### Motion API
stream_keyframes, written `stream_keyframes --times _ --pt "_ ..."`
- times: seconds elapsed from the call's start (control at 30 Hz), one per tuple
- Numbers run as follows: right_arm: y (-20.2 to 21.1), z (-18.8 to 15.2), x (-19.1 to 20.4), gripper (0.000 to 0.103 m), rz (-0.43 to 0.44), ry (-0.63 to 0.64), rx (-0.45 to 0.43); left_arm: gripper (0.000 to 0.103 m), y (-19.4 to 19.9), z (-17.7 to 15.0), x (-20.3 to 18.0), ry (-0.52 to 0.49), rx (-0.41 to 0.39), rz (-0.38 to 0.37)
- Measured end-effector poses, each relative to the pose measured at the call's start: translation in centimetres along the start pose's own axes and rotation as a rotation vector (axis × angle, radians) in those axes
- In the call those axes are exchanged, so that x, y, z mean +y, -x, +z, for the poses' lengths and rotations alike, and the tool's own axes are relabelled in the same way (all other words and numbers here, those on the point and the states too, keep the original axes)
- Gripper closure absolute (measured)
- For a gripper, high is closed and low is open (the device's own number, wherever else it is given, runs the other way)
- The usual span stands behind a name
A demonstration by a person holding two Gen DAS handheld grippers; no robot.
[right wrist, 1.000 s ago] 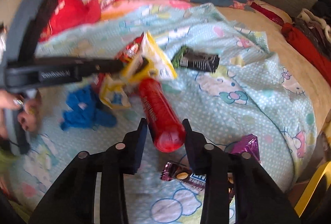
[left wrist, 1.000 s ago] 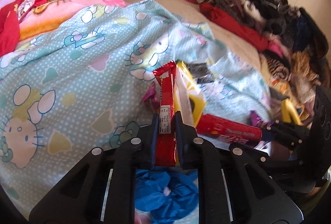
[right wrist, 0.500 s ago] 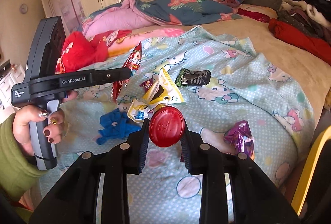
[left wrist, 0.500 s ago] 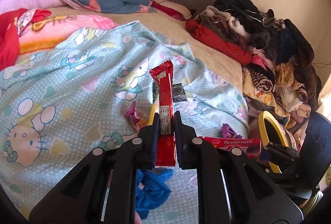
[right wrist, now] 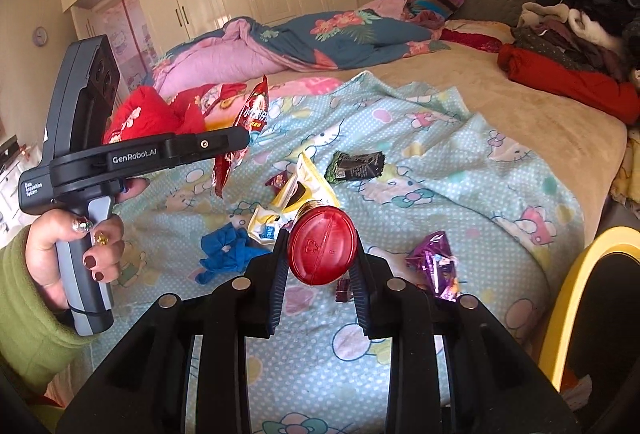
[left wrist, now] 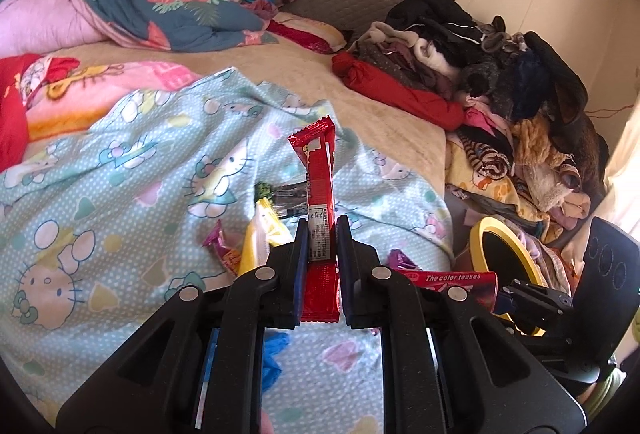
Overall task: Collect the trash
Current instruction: 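Lift both held items and carry them over the yellow-rimmed bin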
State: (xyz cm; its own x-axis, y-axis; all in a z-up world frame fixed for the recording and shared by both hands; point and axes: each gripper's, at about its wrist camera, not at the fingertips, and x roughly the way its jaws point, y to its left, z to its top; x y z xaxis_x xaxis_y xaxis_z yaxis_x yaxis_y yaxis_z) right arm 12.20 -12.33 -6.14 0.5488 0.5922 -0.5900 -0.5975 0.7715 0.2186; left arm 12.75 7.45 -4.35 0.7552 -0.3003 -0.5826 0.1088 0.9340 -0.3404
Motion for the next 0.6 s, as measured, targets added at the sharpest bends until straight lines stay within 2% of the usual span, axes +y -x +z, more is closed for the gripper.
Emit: stream_keyframes --times 0.6 --pt "5.9 0.6 -3.2 0.076 -0.085 -0.076 -0.103 0.095 0.8 -0.1 -4.9 -0.062 -0.029 -0.056"
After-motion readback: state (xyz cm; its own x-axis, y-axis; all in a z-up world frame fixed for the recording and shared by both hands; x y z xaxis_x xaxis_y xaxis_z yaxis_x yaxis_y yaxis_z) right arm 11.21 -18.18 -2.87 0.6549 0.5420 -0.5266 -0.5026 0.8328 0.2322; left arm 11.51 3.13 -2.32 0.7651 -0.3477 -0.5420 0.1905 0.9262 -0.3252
